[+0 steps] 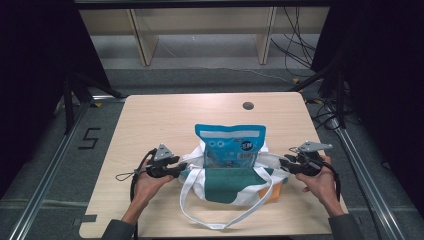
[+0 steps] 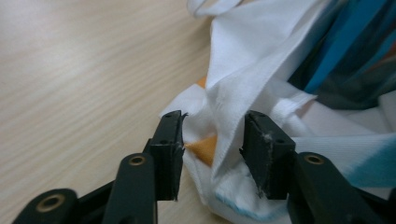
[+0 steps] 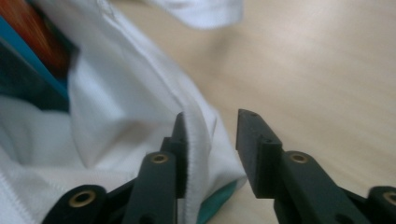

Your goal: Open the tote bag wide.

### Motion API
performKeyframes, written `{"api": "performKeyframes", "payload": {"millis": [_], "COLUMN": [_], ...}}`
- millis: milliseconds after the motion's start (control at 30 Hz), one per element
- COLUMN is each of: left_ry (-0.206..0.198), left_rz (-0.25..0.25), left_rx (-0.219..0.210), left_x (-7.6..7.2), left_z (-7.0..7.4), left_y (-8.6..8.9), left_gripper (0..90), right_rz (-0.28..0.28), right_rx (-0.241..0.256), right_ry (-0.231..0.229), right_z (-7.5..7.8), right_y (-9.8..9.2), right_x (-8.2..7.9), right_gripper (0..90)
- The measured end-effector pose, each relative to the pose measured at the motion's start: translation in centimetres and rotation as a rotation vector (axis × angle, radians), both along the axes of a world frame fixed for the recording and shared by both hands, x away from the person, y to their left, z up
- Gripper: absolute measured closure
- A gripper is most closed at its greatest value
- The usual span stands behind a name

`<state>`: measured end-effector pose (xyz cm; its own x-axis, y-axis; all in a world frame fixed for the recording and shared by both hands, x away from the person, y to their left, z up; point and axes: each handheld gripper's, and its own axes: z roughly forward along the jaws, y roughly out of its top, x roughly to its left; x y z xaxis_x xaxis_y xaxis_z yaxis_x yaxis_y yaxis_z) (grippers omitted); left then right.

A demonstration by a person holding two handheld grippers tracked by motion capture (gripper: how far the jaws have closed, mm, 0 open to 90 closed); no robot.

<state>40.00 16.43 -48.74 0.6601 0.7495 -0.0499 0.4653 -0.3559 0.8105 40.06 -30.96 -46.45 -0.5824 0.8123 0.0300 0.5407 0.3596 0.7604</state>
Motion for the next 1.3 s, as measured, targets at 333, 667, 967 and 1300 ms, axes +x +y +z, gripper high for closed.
{"api": "performKeyframes", "payload": {"millis": [333, 667, 967, 1300], "left_ry": [-0.024, 0.026, 0.084, 0.052], "left_rz": [-0.016, -0.215, -0.274, -0.253], "left_rx": [-0.209, -0.218, -0.050, 0.112], "left_x": [-2.2, -4.6, -5.0, -4.7], "left_z": [5.1, 5.2, 0.4, -2.7], "left_y": [-0.1, -3.8, -6.2, -8.3], "left_gripper": [48.4, 60.1, 76.8, 87.4], "right_rz": [0.059, 0.276, 0.371, 0.344], "right_rx": [0.157, 0.149, -0.107, -0.190], "right_ry": [-0.135, -0.020, 0.049, 0.131], "right_z": [5.9, 5.9, 2.2, -2.6], "right_y": [0.9, 6.2, 8.1, 9.4], "right_x": [-2.5, -4.7, -4.8, -4.5], "right_gripper": [57.7, 50.7, 78.1, 81.0]}}
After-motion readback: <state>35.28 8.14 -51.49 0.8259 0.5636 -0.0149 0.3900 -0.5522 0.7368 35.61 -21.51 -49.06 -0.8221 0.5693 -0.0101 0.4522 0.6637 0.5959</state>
